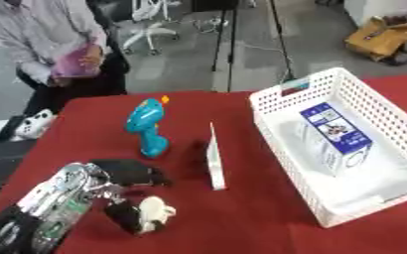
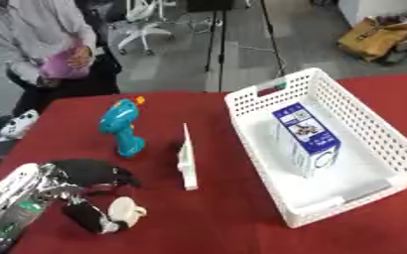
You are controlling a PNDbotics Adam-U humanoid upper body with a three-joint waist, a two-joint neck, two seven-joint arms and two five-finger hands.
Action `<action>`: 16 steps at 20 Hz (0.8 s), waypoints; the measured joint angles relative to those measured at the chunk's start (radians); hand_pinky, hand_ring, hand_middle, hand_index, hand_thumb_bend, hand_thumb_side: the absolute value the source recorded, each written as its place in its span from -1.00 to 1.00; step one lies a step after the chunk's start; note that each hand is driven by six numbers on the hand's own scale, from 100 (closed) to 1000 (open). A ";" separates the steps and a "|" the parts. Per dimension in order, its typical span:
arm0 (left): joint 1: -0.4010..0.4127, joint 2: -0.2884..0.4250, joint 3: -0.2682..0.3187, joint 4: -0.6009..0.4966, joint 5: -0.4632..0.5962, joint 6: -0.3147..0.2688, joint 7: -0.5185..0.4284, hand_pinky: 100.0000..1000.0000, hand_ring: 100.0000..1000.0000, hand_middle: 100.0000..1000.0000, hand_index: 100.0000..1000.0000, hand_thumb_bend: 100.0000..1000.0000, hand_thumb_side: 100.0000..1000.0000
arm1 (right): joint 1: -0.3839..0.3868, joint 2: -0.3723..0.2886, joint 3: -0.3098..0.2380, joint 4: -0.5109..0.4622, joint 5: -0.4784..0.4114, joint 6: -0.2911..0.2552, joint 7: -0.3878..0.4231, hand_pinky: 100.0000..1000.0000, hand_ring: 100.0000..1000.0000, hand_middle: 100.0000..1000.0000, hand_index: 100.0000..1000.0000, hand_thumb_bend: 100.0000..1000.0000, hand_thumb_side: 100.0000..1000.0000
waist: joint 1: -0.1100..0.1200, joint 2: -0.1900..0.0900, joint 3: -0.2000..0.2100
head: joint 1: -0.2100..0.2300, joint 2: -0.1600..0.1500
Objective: Pick up objects on the table and place them in the box.
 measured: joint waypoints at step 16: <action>-0.032 -0.039 -0.005 0.112 -0.032 -0.040 -0.001 -0.56 0.22 0.77 1.00 -0.32 -0.09 | -0.001 0.000 0.000 0.000 -0.008 -0.006 0.001 0.44 0.34 -0.02 0.13 -1.00 -0.36 | -0.001 0.004 -0.003 | 0.003 0.000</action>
